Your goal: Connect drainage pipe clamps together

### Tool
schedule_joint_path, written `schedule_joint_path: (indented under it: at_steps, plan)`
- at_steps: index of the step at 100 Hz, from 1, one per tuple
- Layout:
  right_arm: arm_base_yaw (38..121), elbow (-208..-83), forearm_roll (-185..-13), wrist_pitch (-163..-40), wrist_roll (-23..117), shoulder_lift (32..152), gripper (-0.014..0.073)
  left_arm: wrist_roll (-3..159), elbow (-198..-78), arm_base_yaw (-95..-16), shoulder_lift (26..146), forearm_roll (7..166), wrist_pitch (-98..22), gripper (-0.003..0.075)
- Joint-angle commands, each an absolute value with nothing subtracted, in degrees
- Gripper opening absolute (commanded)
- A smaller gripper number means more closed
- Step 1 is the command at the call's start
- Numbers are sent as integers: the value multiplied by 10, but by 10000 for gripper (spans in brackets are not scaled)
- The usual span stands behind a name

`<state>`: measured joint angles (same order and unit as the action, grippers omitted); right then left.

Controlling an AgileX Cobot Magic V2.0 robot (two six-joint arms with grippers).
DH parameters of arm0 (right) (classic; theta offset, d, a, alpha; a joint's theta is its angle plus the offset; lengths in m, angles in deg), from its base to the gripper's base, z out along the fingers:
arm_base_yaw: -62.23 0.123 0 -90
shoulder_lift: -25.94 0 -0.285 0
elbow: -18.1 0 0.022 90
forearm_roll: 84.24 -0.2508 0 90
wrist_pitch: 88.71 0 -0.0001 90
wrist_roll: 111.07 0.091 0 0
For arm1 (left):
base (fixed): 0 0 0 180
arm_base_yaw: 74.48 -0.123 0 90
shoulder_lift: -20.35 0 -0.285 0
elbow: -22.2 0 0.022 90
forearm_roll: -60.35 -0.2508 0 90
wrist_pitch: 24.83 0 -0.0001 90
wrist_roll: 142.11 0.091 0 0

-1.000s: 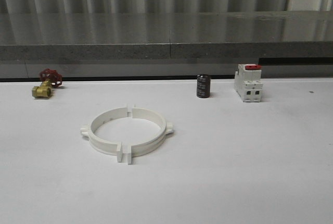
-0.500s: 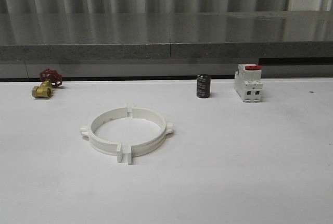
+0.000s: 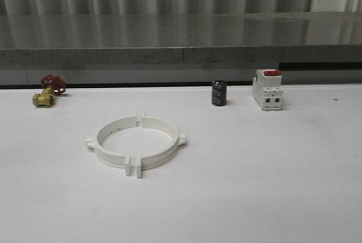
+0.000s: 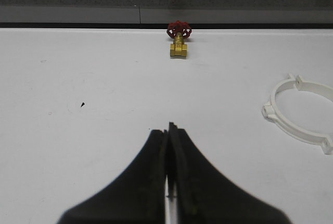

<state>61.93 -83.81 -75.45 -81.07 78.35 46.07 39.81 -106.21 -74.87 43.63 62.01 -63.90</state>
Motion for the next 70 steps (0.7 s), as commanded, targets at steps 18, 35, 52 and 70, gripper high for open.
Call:
schedule_joint_path:
  at_steps: [18, 35, 52, 70]
  plan:
    - [602, -841, -792, -842, 734, 392, -65, 397, -1077, -748, 440, 624, -597, -21]
    - [602, -840, -822, -881, 700, 328, -65, 397, -1077, -748, 440, 624, -597, -21]
    - [601, -840, -824, -919, 700, 319, -65, 397, -1077, -748, 440, 624, -597, -21]
    - [601, -841, -824, -922, 700, 320, -65, 397, -1077, -748, 440, 624, -597, -21]
